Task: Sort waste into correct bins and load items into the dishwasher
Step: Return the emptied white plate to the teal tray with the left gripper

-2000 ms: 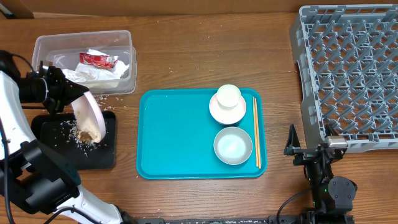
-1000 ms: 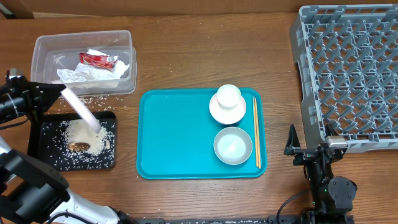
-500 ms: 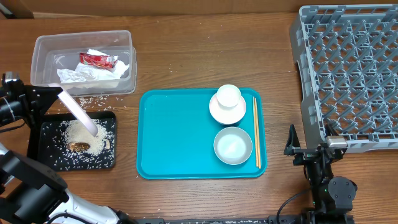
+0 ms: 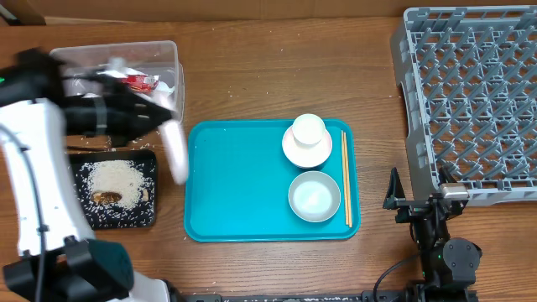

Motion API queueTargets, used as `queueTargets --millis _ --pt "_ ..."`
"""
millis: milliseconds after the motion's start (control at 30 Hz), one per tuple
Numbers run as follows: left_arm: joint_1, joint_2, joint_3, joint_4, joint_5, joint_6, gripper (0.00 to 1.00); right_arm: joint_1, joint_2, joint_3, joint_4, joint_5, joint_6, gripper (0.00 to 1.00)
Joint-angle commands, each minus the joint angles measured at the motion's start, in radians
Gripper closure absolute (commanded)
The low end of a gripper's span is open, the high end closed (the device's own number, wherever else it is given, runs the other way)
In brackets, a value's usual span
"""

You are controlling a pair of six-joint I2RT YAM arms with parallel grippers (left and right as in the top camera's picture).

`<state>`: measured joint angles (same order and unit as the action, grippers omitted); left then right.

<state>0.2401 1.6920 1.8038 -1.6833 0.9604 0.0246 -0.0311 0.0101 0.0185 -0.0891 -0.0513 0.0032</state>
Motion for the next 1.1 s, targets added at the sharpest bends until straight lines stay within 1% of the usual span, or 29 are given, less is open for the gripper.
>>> queueTargets --millis 0,33,100,233,267,367,533,767,867,900,933,967,1000,1033,1067 --pt "-0.165 -0.003 0.011 0.023 -0.243 -0.104 0.96 0.003 -0.007 -0.01 0.008 0.006 -0.004 0.0" --pt "-0.231 0.003 0.011 0.037 -0.362 -0.175 0.96 0.003 -0.007 -0.01 0.008 0.006 -0.004 0.0" --pt "-0.343 0.017 0.011 0.064 -0.542 -0.297 0.96 0.003 -0.007 -0.01 0.008 0.006 -0.004 0.0" --pt "-0.542 0.065 0.011 0.124 -0.792 -0.482 0.96 0.003 -0.007 -0.01 0.008 0.006 -0.004 0.0" --pt "-0.582 0.083 0.011 0.137 -0.833 -0.525 0.96 0.003 -0.007 -0.01 0.008 0.006 -0.004 0.0" --pt "-0.674 0.146 0.011 0.179 -0.847 -0.586 0.96 0.003 -0.007 -0.01 0.008 0.006 -0.004 0.0" --pt "-0.773 0.279 0.011 0.233 -0.838 -0.625 0.96 0.003 -0.007 -0.01 0.008 0.006 -0.004 0.0" --pt "-0.784 0.433 0.011 0.269 -0.84 -0.634 0.96 0.003 -0.007 -0.01 0.008 0.006 -0.004 0.0" --pt "-0.779 0.46 0.011 0.268 -0.84 -0.636 0.96 0.003 -0.007 -0.01 0.008 0.006 -0.004 0.0" --pt "-0.778 0.463 0.011 0.268 -0.84 -0.643 0.94 0.003 -0.007 -0.01 0.008 0.006 -0.004 0.0" --pt "-0.777 0.466 0.011 0.269 -0.84 -0.643 0.89 0.003 -0.007 -0.01 0.008 0.006 -0.004 0.0" --pt "-0.776 0.466 0.011 0.27 -0.84 -0.642 0.81 0.003 -0.007 -0.01 0.008 0.006 -0.004 0.0" --pt "-0.776 0.466 0.011 0.27 -0.84 -0.642 0.64 0.003 -0.007 -0.01 0.008 0.006 -0.004 0.0" --pt "-0.776 0.466 0.011 0.269 -0.84 -0.641 0.36 0.003 -0.007 -0.01 0.008 0.006 -0.004 0.0" --pt "-0.776 0.466 0.011 0.268 -0.839 -0.636 0.23 0.003 -0.007 -0.01 0.008 0.006 -0.004 0.0"
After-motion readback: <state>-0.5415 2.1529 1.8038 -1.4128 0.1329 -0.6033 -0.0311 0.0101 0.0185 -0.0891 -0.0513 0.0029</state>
